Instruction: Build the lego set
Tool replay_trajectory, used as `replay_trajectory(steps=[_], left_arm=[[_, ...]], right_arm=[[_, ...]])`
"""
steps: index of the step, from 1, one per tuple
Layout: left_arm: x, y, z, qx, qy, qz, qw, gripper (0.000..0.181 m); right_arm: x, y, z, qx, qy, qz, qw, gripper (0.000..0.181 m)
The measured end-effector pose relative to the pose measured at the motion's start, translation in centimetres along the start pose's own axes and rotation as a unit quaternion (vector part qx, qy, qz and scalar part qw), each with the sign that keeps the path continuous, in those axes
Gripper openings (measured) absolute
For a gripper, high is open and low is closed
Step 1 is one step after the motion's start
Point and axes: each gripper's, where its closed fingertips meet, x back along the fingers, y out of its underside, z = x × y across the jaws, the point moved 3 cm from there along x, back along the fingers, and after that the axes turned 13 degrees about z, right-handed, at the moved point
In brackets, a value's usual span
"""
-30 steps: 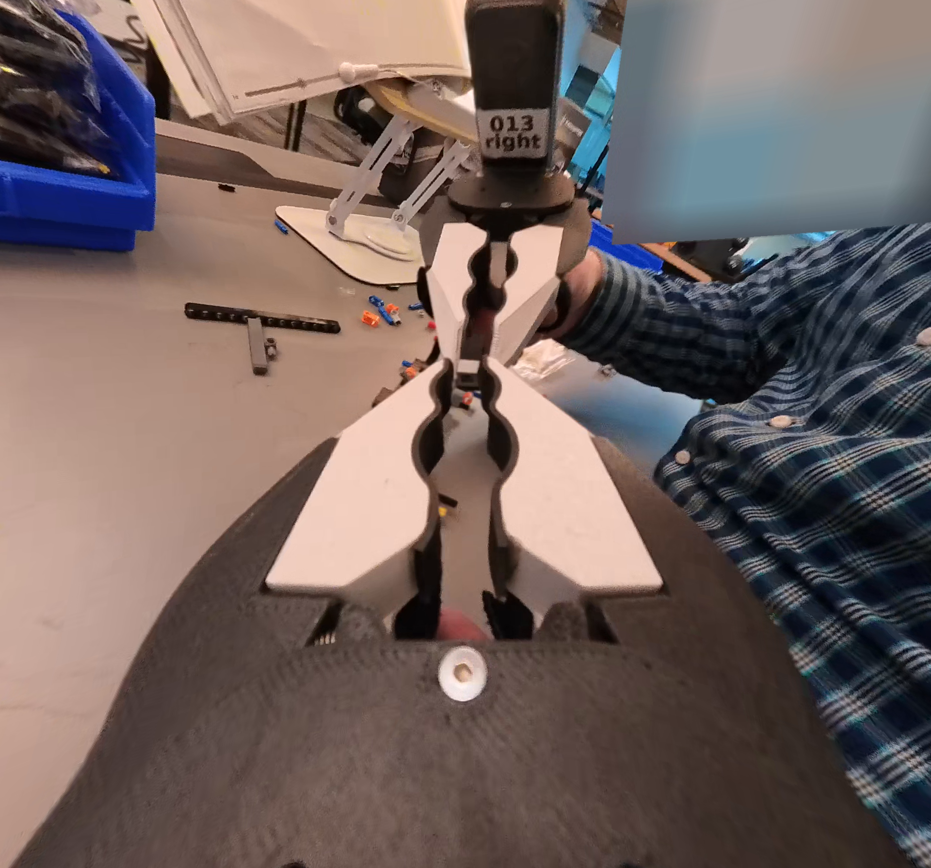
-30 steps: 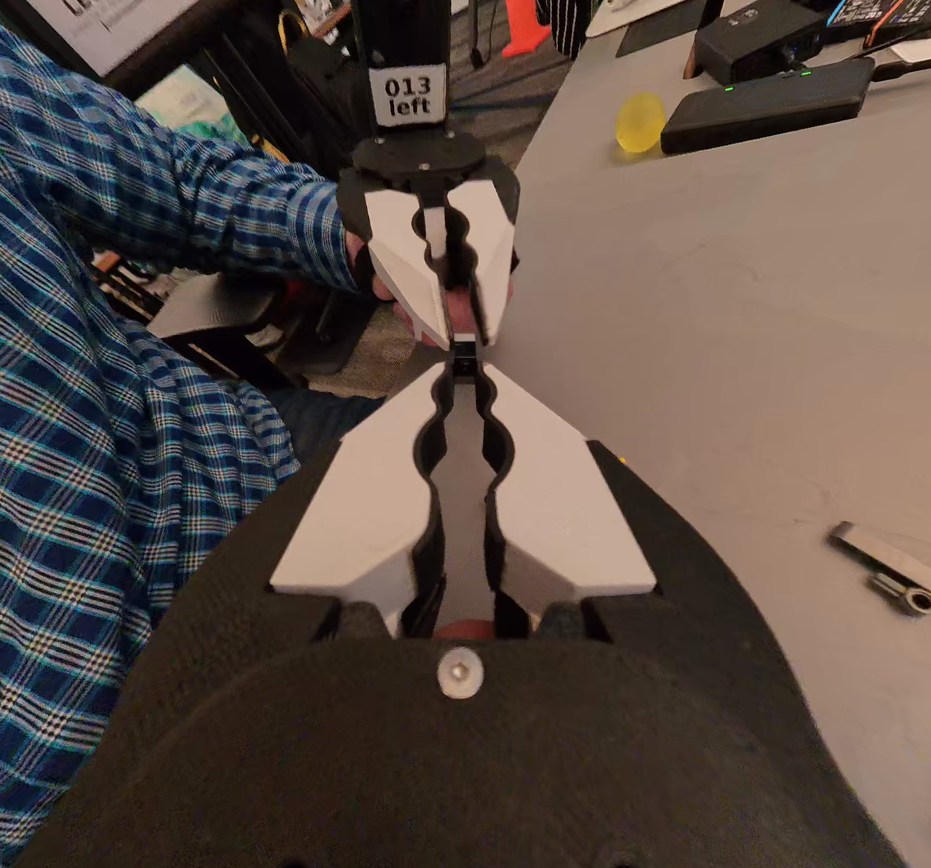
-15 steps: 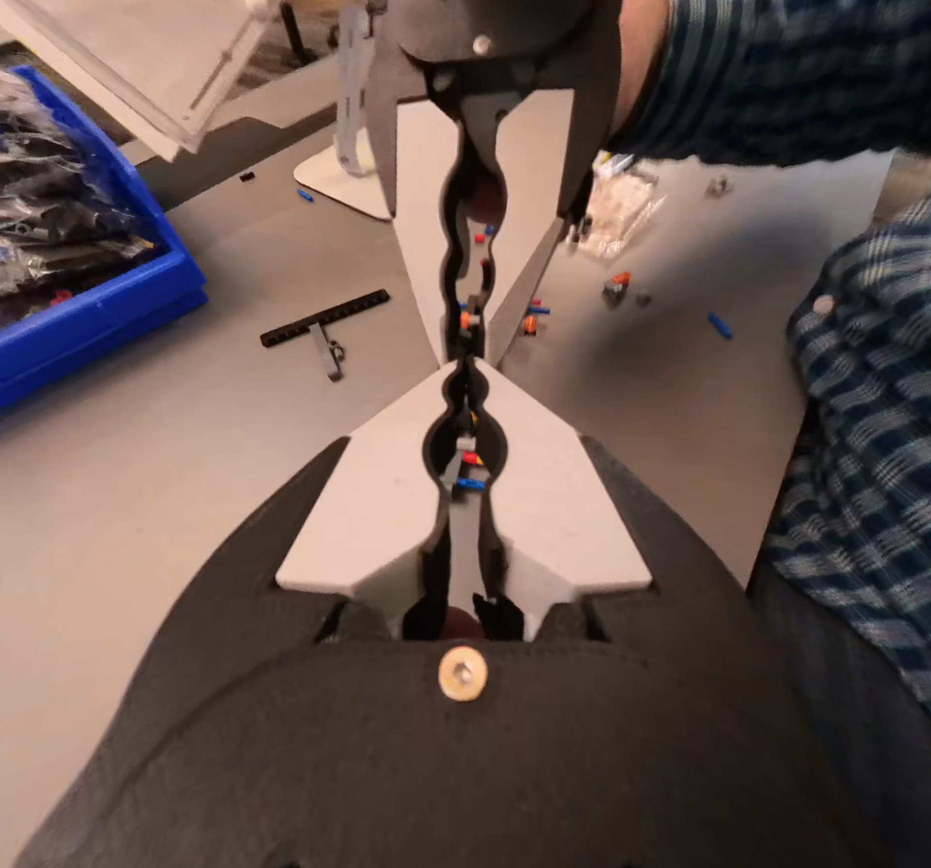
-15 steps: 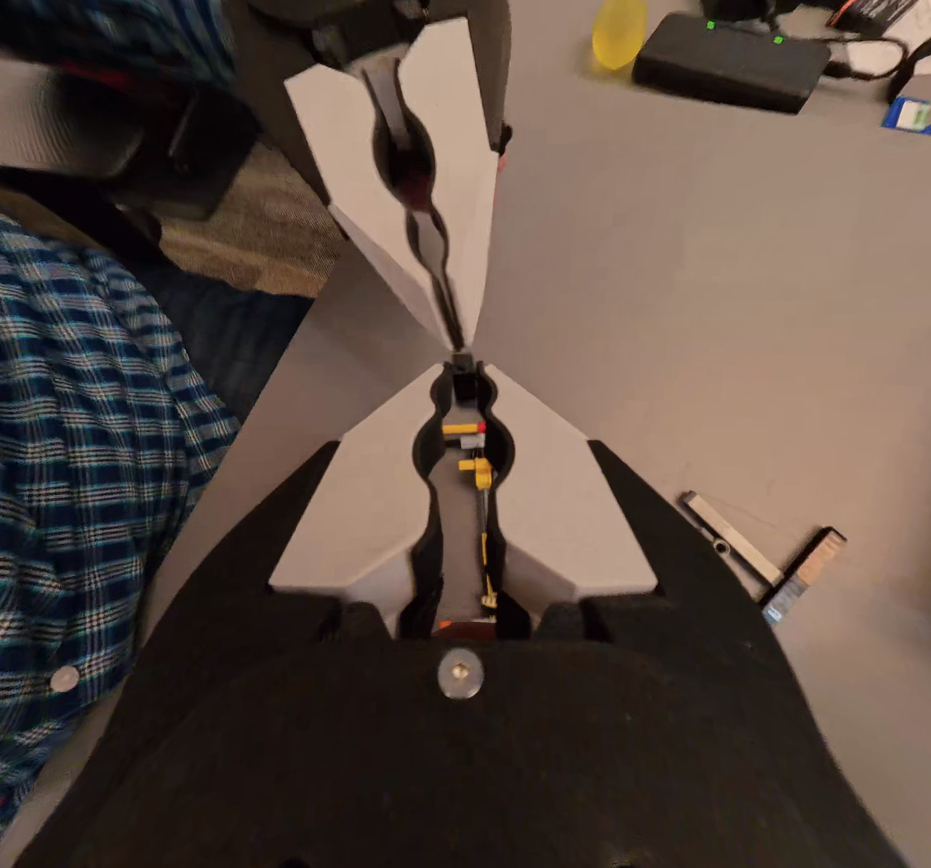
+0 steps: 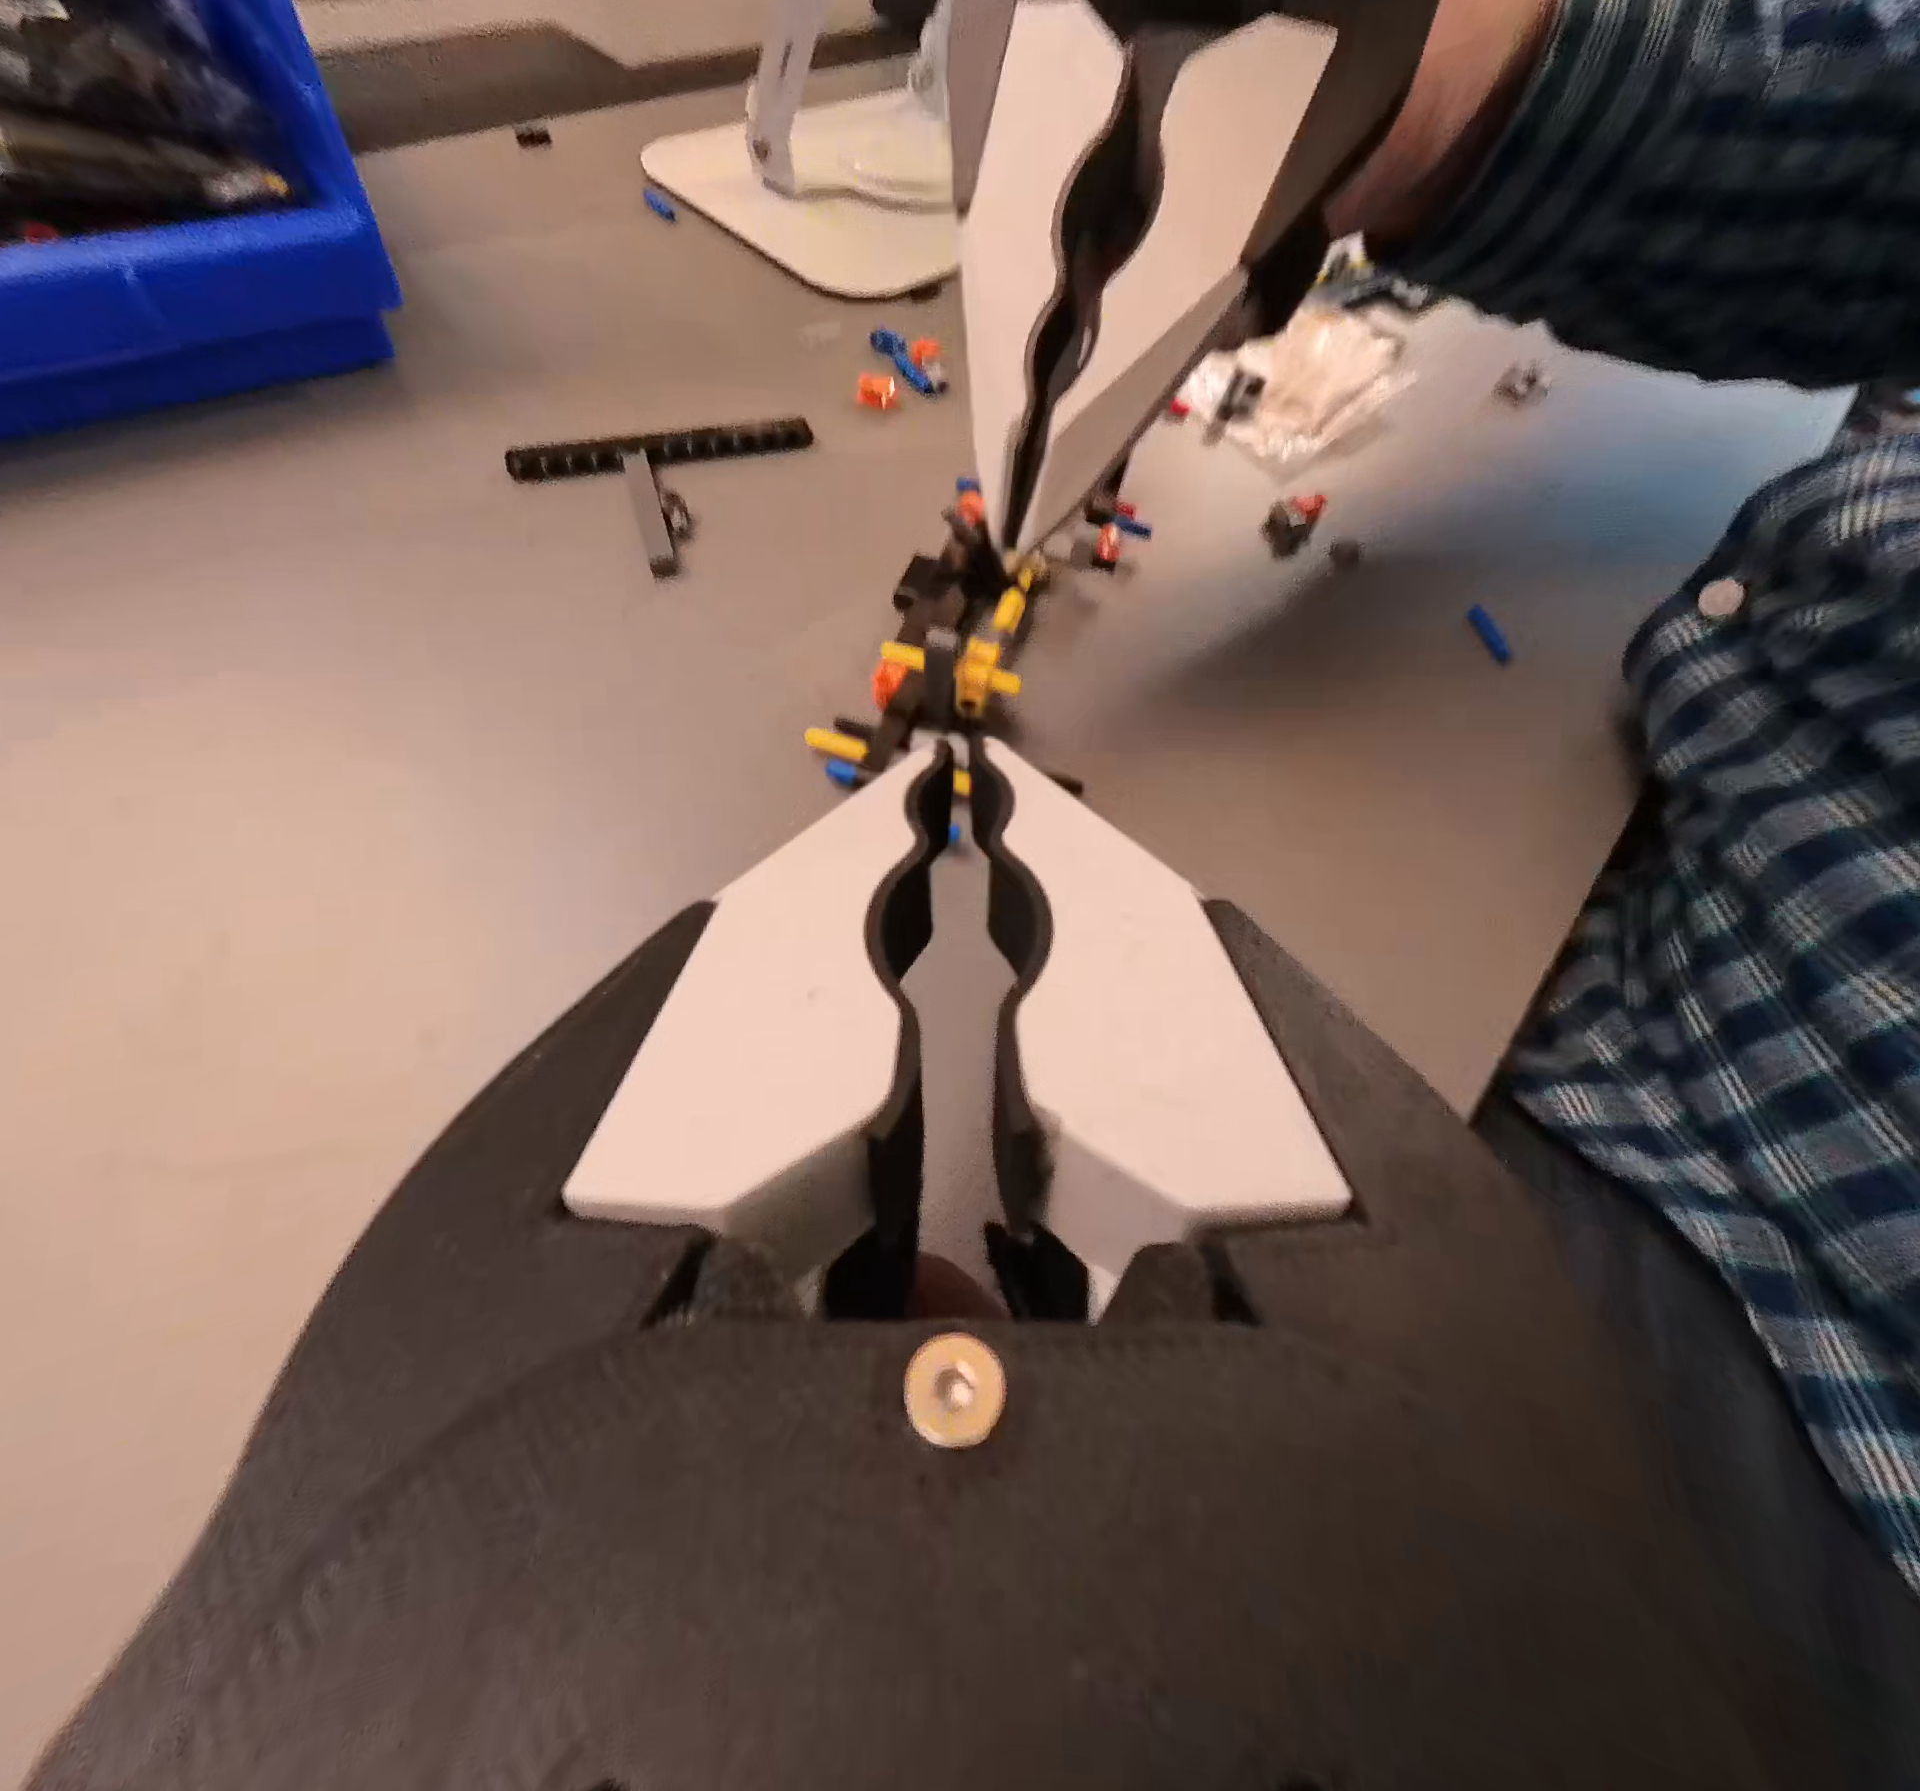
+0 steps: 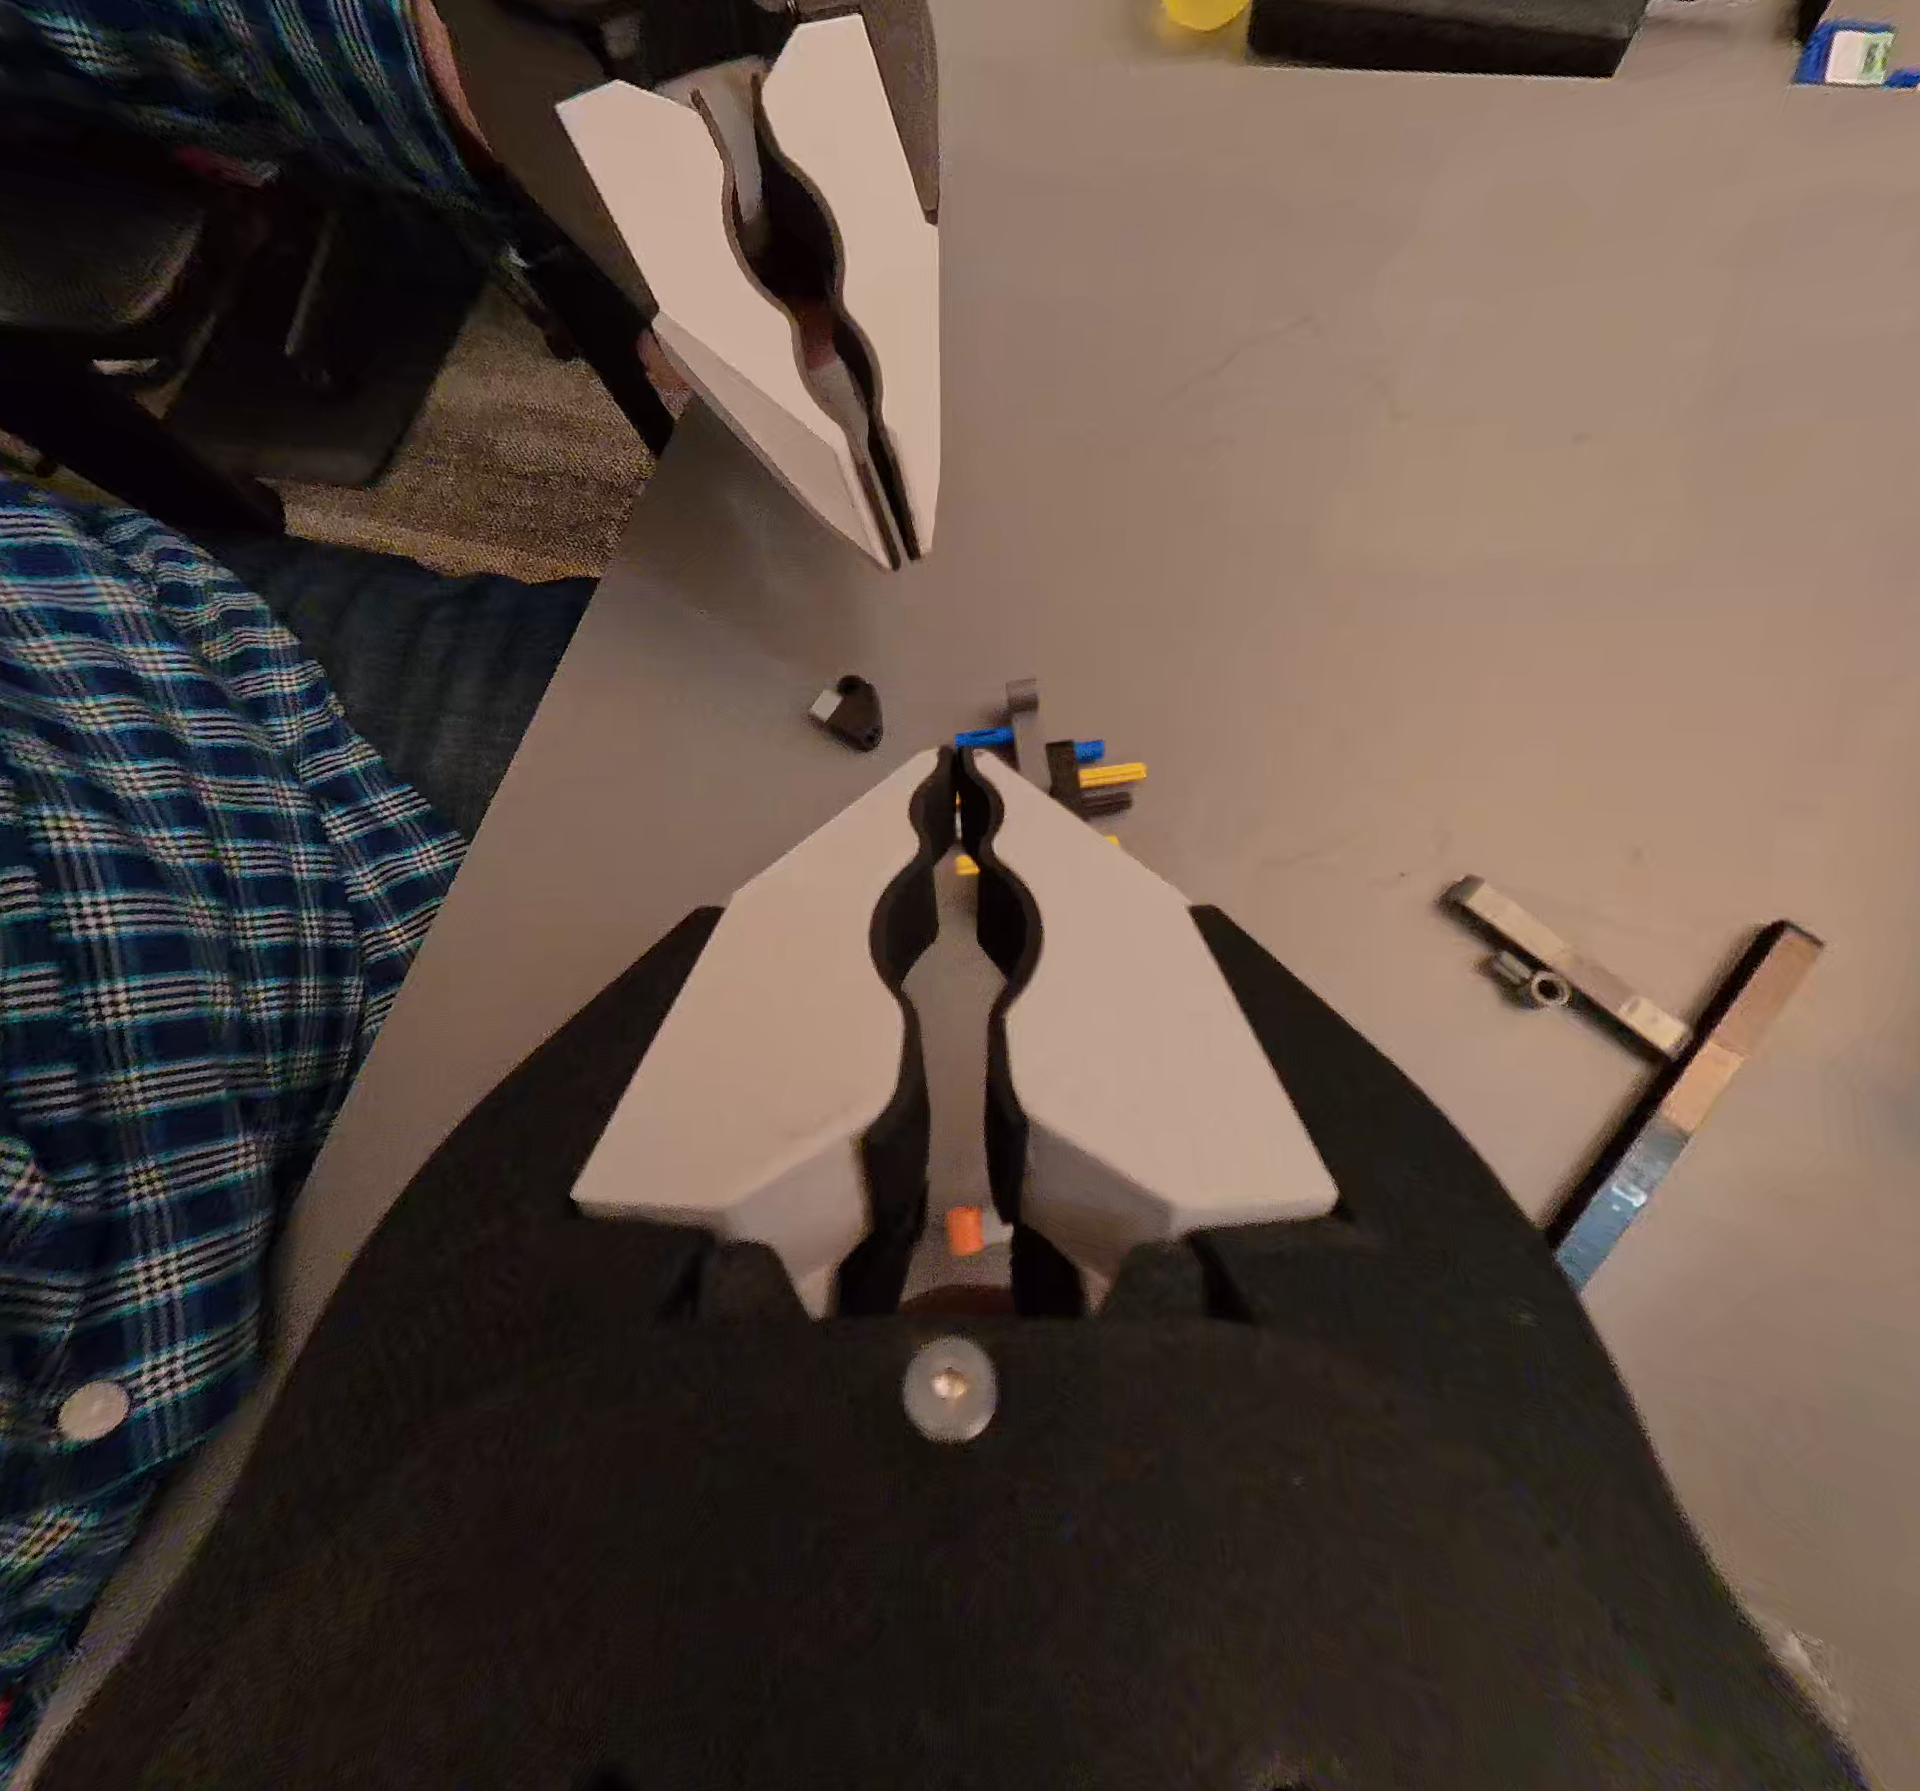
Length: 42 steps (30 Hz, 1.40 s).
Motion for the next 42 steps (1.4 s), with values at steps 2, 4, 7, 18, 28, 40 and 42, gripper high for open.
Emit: replay_trajectory(steps=[2,4,7,18,28,40,42], left_arm=[[0.9,1.2,0.5,-0.024,0.004,-0.041,0.999,0.01],[1.1,2.2,1.0,-0.07,0.005,-0.087,0.994,0.02],[0.0,3.5,2.2,-0.098,0.019,-0.149,0.984,0.035],[-1.4,5.4,2.5,-0.139,-0.014,-0.206,0.969,0.017],[-2.6,-0.5,4.0,-0.262,-0.037,-0.058,0.963,0.017],[-2.1,-5.5,5.2,-0.131,0.003,0.095,0.987,0.017],[-1.8,-7.0,5.2,-0.027,0.044,0.148,0.988,0.017]], right_arm=[[0.1,0.4,-0.6,-0.007,-0.005,0.002,1.0,0.0],[-0.1,0.9,-1.0,-0.014,-0.004,-0.002,1.0,0.0],[-0.5,1.5,-1.7,-0.021,-0.005,-0.005,1.0,0.0],[-0.9,2.1,-2.9,-0.043,0.001,0.006,0.999,0.001],[-1.1,0.5,-2.7,-0.175,0.019,0.096,0.98,0.019],[2.8,-3.0,-3.2,-0.129,-0.033,0.197,0.971,0.028],[3.8,-3.6,-3.3,-0.039,-0.025,0.187,0.981,0.029]])
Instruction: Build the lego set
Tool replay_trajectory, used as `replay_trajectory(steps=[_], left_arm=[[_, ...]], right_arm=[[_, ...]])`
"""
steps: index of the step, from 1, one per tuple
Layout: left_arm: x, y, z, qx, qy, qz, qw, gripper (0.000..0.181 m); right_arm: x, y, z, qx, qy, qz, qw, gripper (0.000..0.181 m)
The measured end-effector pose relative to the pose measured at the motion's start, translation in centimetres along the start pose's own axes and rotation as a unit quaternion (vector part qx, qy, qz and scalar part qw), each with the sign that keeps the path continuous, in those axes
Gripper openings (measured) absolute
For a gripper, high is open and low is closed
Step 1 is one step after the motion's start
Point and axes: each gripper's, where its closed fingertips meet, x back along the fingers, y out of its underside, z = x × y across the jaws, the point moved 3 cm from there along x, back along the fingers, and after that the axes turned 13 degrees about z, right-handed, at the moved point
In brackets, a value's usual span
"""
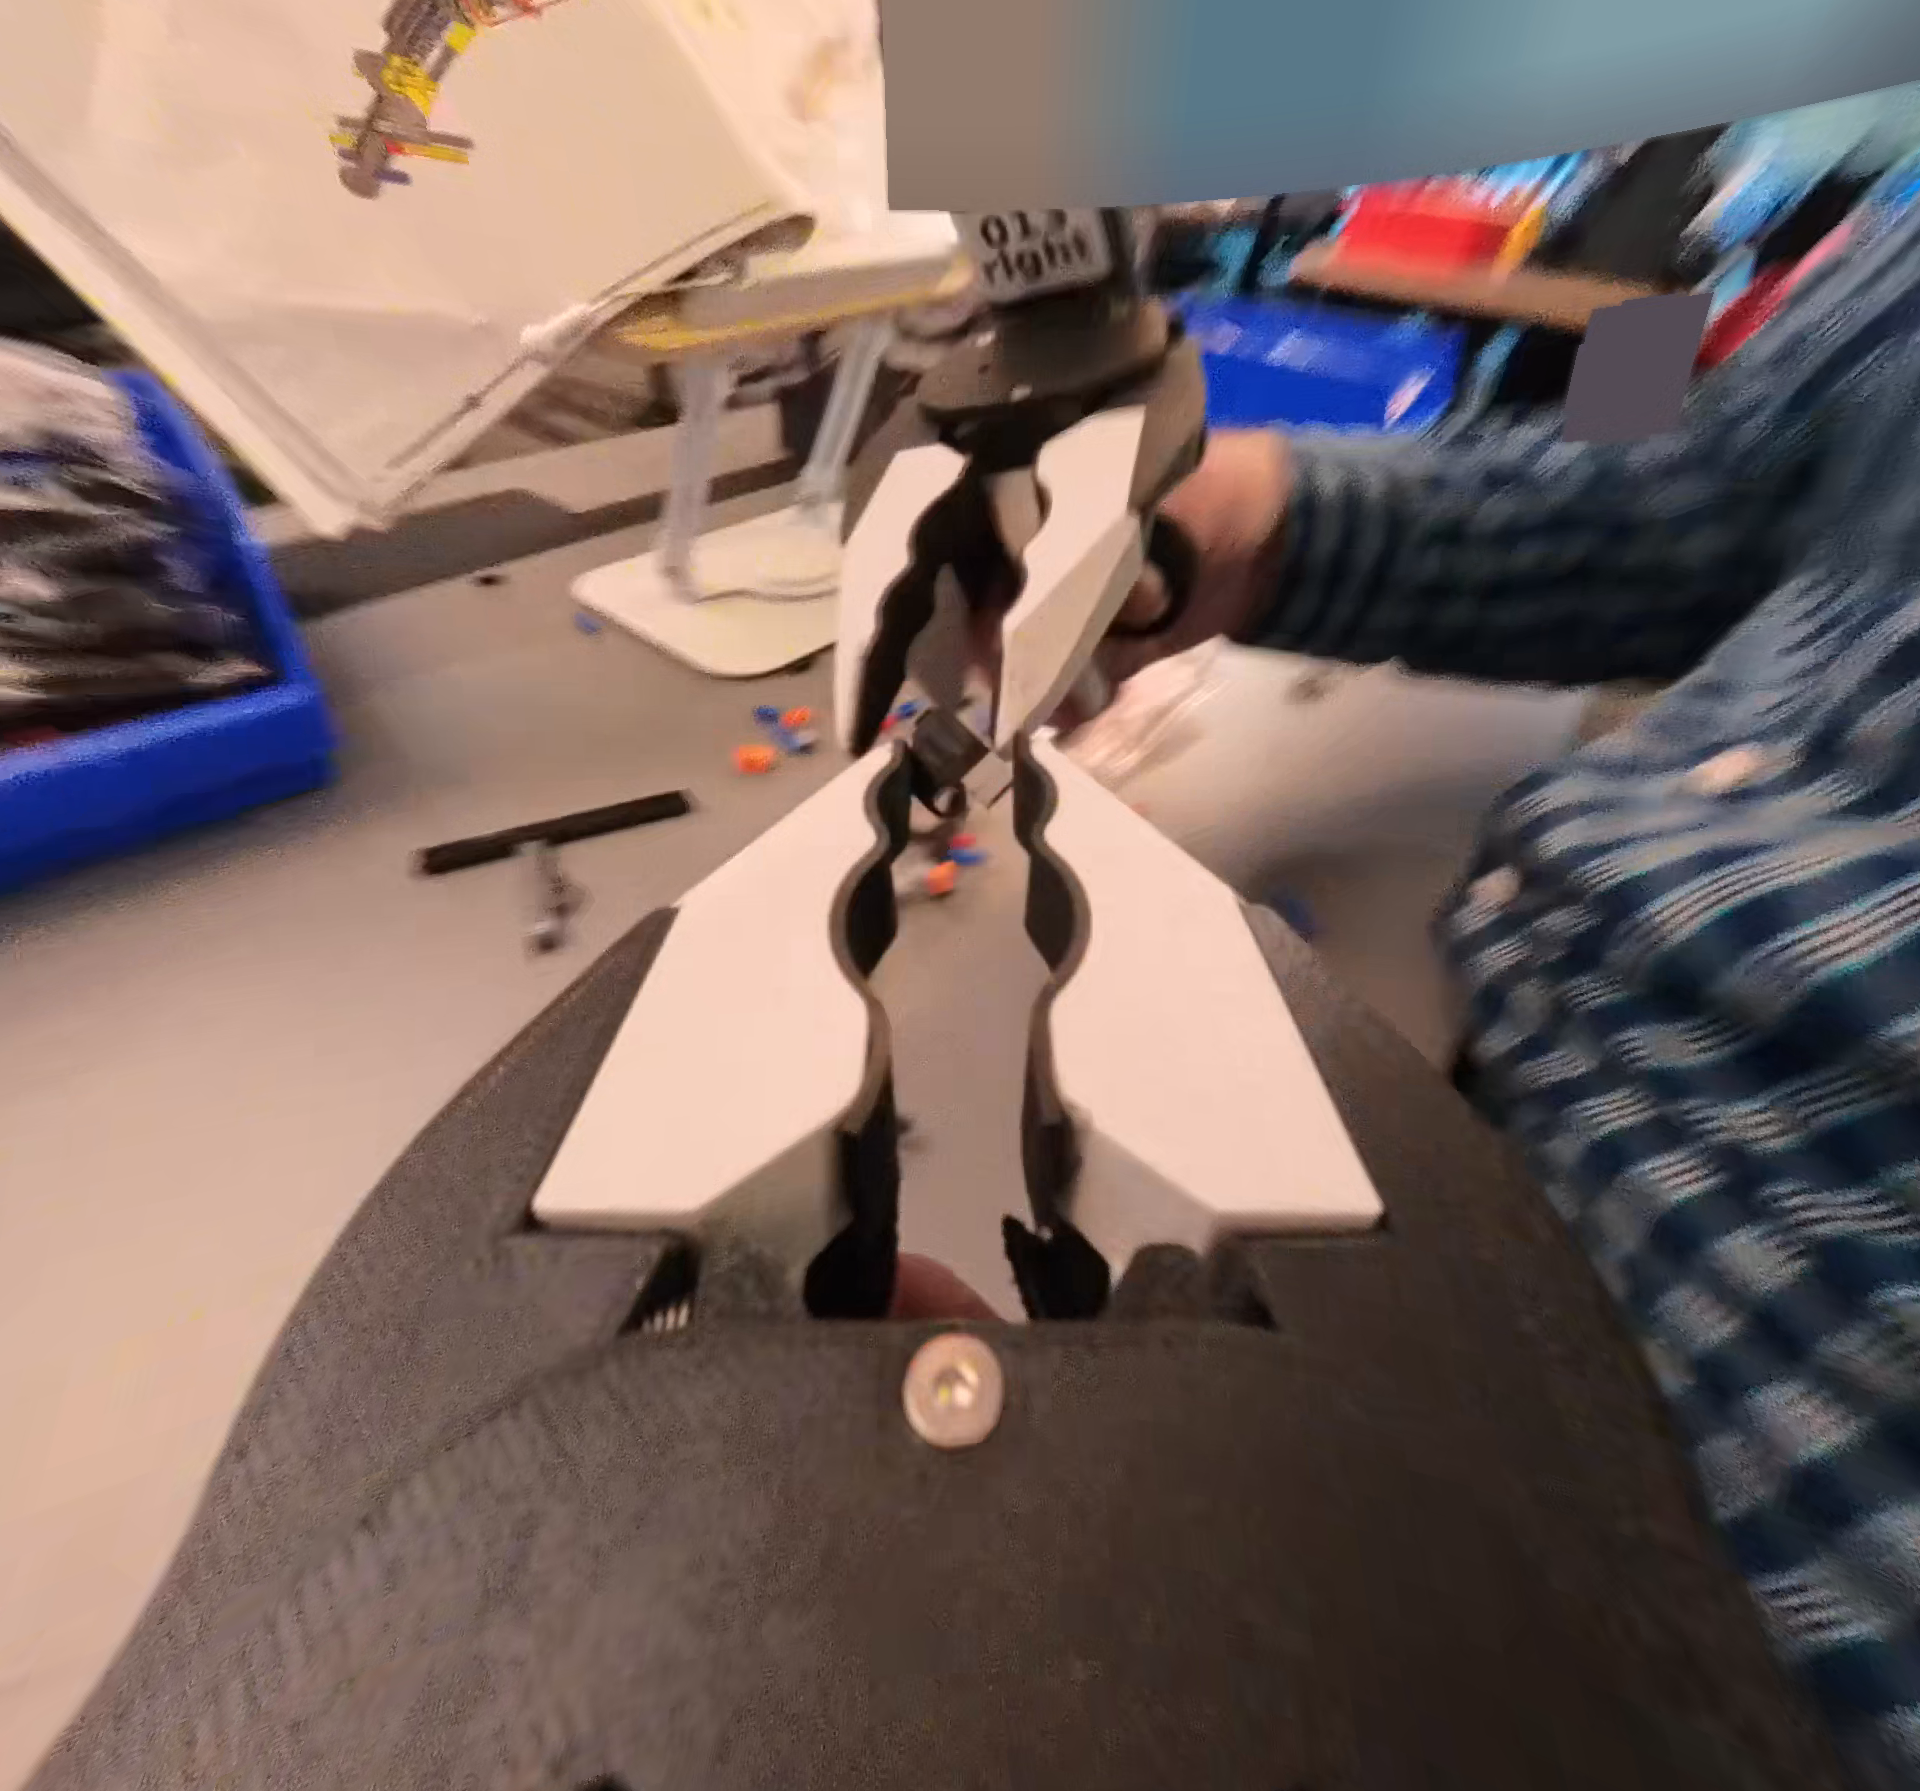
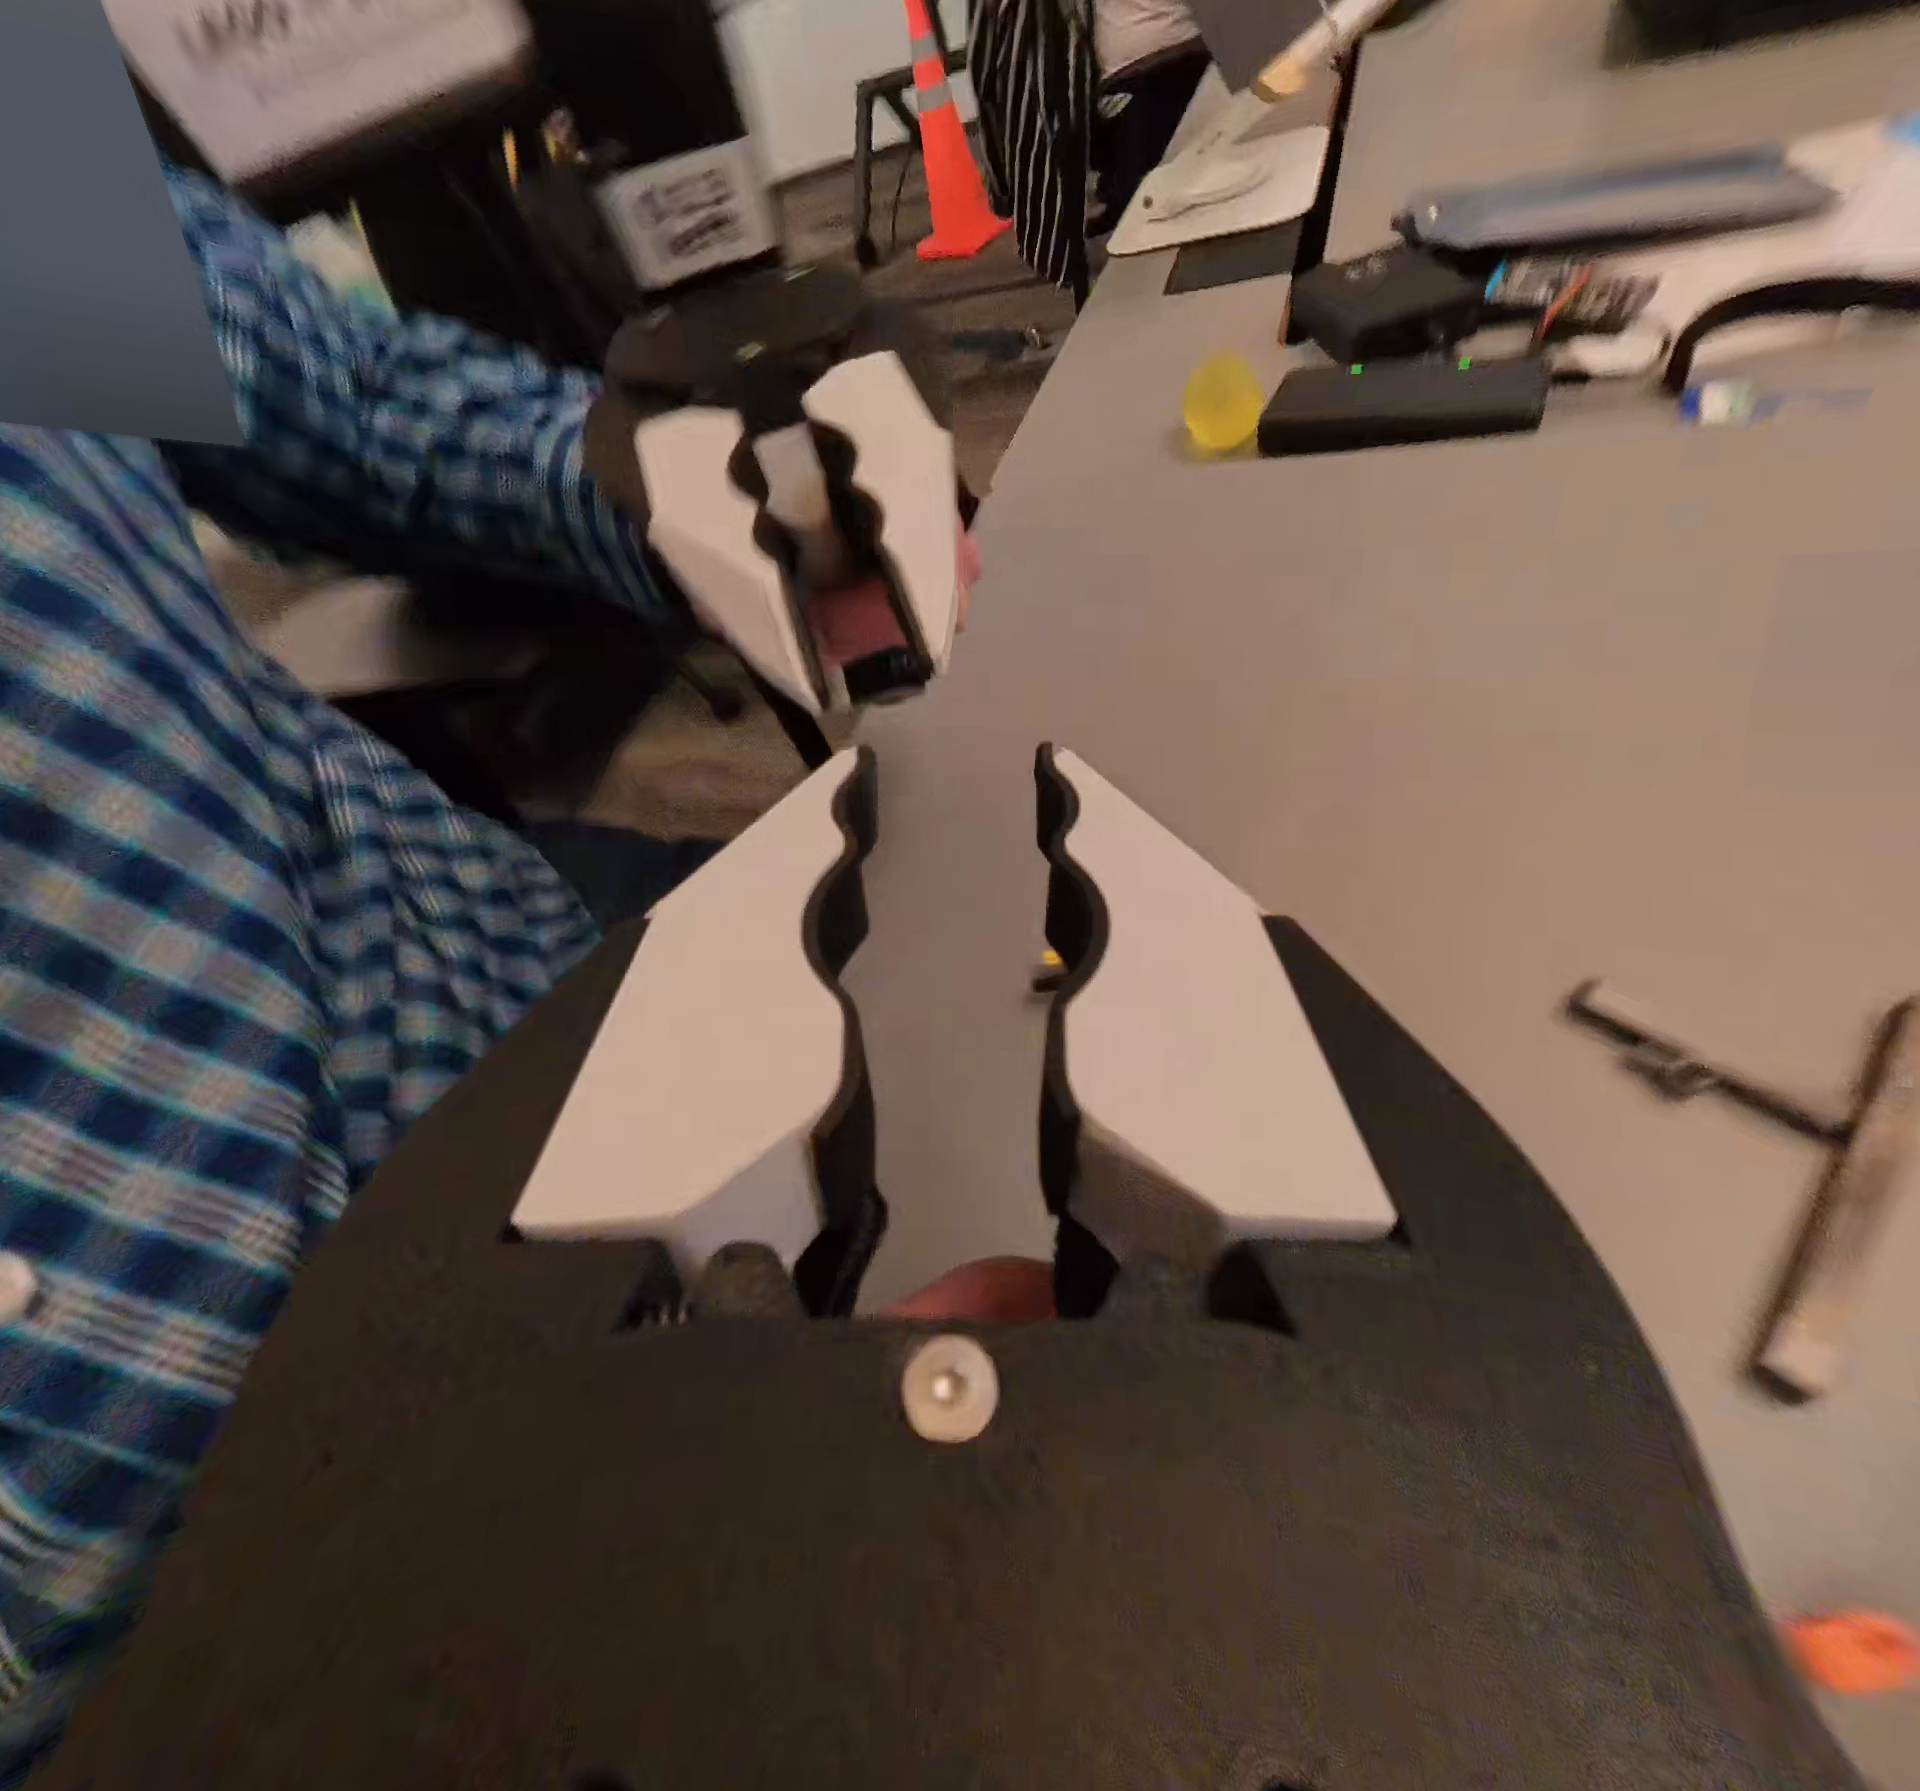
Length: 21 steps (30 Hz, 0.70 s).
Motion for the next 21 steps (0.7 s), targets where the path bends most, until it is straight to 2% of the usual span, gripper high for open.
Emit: replay_trajectory(steps=[1,3,5,8,13,21], left_arm=[[-0.1,-0.6,0.2,0.059,0.026,0.022,0.998,0.017],[-0.2,-1.3,-0.1,0.126,0.053,0.047,0.989,0.017],[-0.3,-1.3,0.3,0.187,0.109,0.041,0.976,0.017],[-0.5,-1.4,0.9,0.236,0.165,0.038,0.957,0.017],[-0.5,-1.7,1.2,0.291,0.207,0.054,0.933,0.017],[-0.4,-1.5,1.9,0.371,0.254,0.074,0.89,0.017]], right_arm=[[0.1,-0.4,-0.4,0.045,-0.014,-0.011,0.999,0.028],[0.2,-1.4,-1.3,0.147,-0.032,-0.029,0.988,0.027],[0.1,-2.4,-2.0,0.241,-0.042,-0.044,0.969,0.022],[-0.2,-2.7,-2.8,0.322,-0.07,-0.073,0.941,0.017],[-0.4,-2.7,-3.4,0.338,-0.104,-0.081,0.932,0.007],[-0.4,-2.6,-4.3,0.324,-0.139,-0.064,0.934,0.008]])
